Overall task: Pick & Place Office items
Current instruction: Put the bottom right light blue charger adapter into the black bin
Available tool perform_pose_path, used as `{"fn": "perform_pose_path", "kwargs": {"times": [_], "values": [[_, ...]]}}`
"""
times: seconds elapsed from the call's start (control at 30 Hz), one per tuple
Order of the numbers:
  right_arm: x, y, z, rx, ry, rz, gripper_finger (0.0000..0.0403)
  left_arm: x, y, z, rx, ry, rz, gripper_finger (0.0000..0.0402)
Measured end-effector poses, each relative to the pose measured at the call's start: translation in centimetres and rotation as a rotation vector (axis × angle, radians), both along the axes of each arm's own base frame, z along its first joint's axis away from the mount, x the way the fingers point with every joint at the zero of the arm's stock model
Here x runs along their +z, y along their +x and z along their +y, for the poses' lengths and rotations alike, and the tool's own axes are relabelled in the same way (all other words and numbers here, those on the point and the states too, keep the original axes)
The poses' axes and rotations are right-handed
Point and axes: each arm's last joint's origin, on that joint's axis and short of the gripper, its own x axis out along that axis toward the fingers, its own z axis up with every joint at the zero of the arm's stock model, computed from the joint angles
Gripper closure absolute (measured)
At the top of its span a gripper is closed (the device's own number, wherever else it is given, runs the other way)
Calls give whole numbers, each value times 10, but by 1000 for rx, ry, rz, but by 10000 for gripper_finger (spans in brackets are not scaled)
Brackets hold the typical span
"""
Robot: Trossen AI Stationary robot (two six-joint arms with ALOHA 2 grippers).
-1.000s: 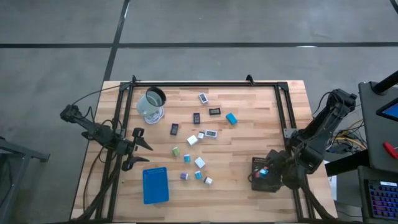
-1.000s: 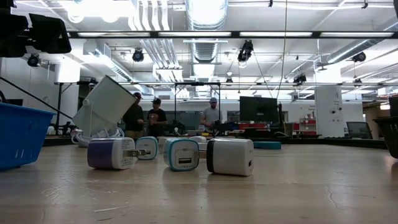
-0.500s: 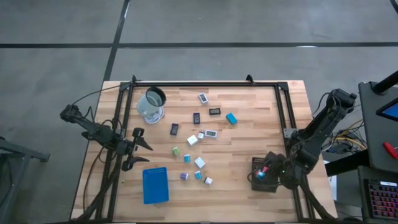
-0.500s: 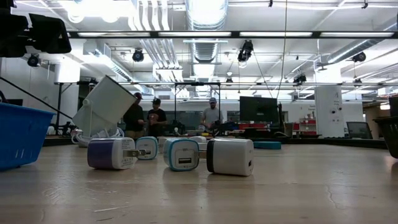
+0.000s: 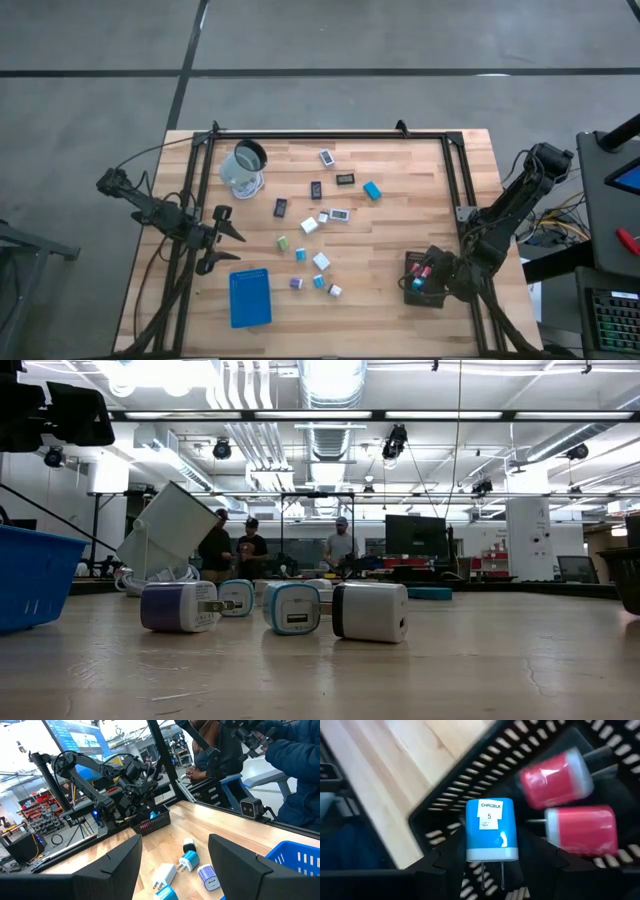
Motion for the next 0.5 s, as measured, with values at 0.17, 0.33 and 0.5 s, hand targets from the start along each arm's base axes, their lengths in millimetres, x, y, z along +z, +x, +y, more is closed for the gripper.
{"fn": "perform_pose_path", "kwargs": {"times": [0.17,0.33,0.5], "values": [[0,0,0,-1,6,-6,252,0,0,0,0,0,0,168],[0,0,0,-1,7,-6,252,0,0,0,0,0,0,168],[0,1,1,-1,16,-12,252,0,0,0,0,0,0,168]]}}
